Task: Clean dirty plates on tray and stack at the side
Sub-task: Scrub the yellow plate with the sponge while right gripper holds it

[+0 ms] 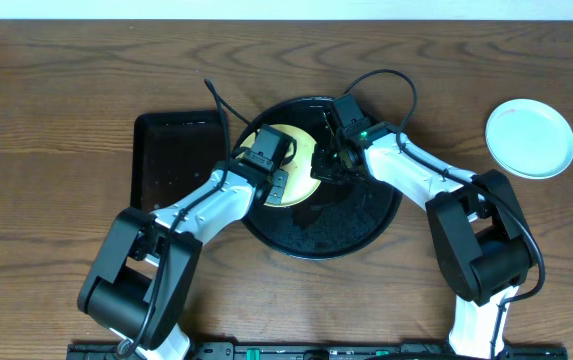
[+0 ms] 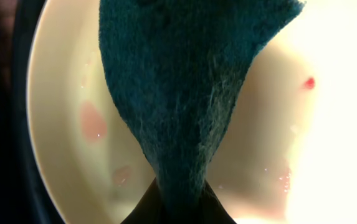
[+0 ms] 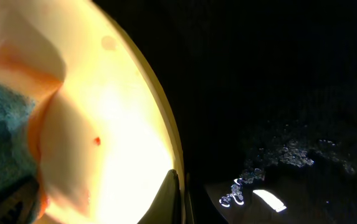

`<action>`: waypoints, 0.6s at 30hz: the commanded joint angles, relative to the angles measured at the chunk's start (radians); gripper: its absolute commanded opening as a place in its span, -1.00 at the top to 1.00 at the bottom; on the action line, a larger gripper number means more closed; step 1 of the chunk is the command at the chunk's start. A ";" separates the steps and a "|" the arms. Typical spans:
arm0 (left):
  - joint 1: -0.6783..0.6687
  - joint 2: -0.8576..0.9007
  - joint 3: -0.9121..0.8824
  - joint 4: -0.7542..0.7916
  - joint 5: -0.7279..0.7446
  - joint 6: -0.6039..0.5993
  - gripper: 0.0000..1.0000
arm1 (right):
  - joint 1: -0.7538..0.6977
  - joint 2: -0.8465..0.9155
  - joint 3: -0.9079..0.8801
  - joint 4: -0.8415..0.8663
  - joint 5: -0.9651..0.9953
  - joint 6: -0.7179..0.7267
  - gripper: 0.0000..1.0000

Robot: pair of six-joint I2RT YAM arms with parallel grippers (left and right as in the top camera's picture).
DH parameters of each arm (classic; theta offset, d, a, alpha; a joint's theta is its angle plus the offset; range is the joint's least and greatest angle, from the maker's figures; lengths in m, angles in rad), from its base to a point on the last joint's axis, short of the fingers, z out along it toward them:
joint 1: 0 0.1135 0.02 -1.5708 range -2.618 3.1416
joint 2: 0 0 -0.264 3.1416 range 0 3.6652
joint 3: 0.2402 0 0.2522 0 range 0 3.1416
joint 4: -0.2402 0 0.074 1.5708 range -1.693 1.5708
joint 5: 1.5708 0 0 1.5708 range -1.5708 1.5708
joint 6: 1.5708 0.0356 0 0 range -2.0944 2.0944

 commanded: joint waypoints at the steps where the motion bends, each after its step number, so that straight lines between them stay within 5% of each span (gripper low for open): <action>1: -0.005 0.033 -0.014 -0.065 0.097 0.005 0.85 | 0.007 0.013 0.009 -0.002 0.021 -0.016 0.97; 14: -0.005 -0.011 -0.013 -0.166 -0.265 -0.030 0.86 | 0.007 0.013 0.009 -0.002 0.021 -0.016 0.97; 18: -0.005 -0.010 -0.013 -0.102 -0.206 -0.034 0.85 | 0.007 0.013 0.009 -0.002 0.021 -0.016 0.97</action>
